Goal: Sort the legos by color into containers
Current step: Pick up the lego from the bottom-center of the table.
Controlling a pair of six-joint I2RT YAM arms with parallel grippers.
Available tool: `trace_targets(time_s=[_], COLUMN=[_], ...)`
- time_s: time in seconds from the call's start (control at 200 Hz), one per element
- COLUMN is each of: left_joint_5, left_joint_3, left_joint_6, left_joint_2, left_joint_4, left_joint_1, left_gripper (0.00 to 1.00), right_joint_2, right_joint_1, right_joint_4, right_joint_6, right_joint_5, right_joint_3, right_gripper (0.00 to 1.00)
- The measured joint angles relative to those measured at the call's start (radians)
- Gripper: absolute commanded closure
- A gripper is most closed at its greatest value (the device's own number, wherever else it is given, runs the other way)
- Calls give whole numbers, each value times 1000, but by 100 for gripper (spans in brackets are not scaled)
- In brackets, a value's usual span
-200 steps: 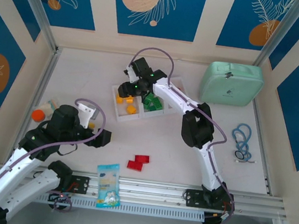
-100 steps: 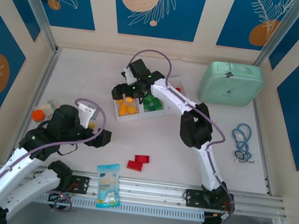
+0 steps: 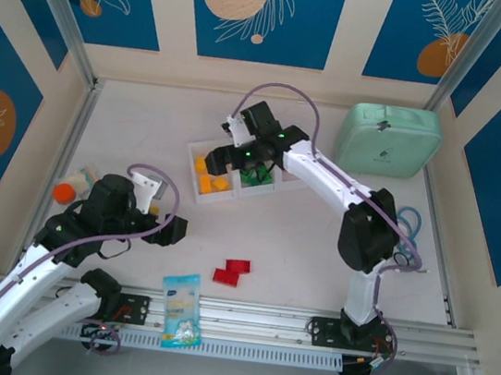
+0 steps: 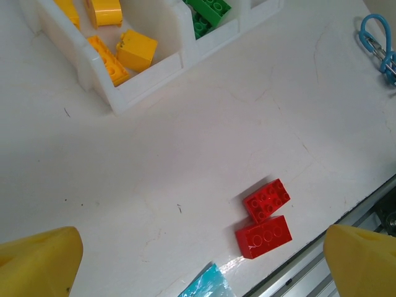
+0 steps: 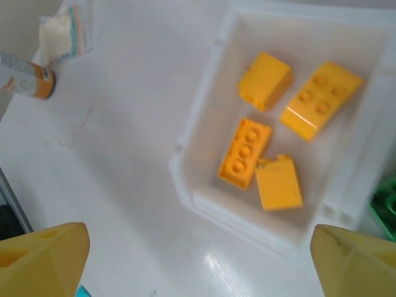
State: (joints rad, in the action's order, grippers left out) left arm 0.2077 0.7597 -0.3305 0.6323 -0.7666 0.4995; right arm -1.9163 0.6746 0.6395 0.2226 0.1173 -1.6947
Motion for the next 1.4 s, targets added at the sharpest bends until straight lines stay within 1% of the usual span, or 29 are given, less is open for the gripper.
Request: trace_targets(time_s=[0.145, 0.24, 0.305, 0.43, 0.505, 0.58, 0.755, 0.935, 1.051, 1.181, 1.401], left_joint_5=[0, 0, 0, -3, -4, -6, -7, -6, -6, -7, -6], left_joint_3=[0, 0, 0, 0, 0, 0, 0, 0, 0, 0, 0], left_joint_6=[0, 0, 0, 0, 0, 0, 0, 0, 0, 0, 0], left_joint_2=[1, 5, 6, 6, 4, -2, -16, -32, -43, -52, -53], left_joint_4=[0, 0, 0, 0, 0, 0, 0, 0, 0, 0, 0], left_joint_1=[0, 0, 0, 0, 0, 0, 0, 0, 0, 0, 0], left_gripper=[1, 1, 1, 1, 1, 1, 1, 0, 1, 1, 1], right_joint_2=[100, 168, 226, 342, 407, 452, 515, 528, 505, 473, 381], right_joint_1=[-24, 2, 58, 221, 301, 328, 335, 399, 429, 464, 472], right_joint_4=[0, 0, 2, -11, -15, -6, -8, -55, -64, -116, -189], right_joint_6=[-114, -225, -327, -562, -678, -745, -797, -824, -825, -829, -846], right_joint_5=[-35, -95, -162, -285, -316, -325, -331, -331, -334, -356, -381], right_joint_3=[148, 245, 317, 470, 575, 649, 725, 812, 827, 836, 841], right_gripper=[8, 7, 6, 4, 4, 5, 6, 6, 9, 12, 17])
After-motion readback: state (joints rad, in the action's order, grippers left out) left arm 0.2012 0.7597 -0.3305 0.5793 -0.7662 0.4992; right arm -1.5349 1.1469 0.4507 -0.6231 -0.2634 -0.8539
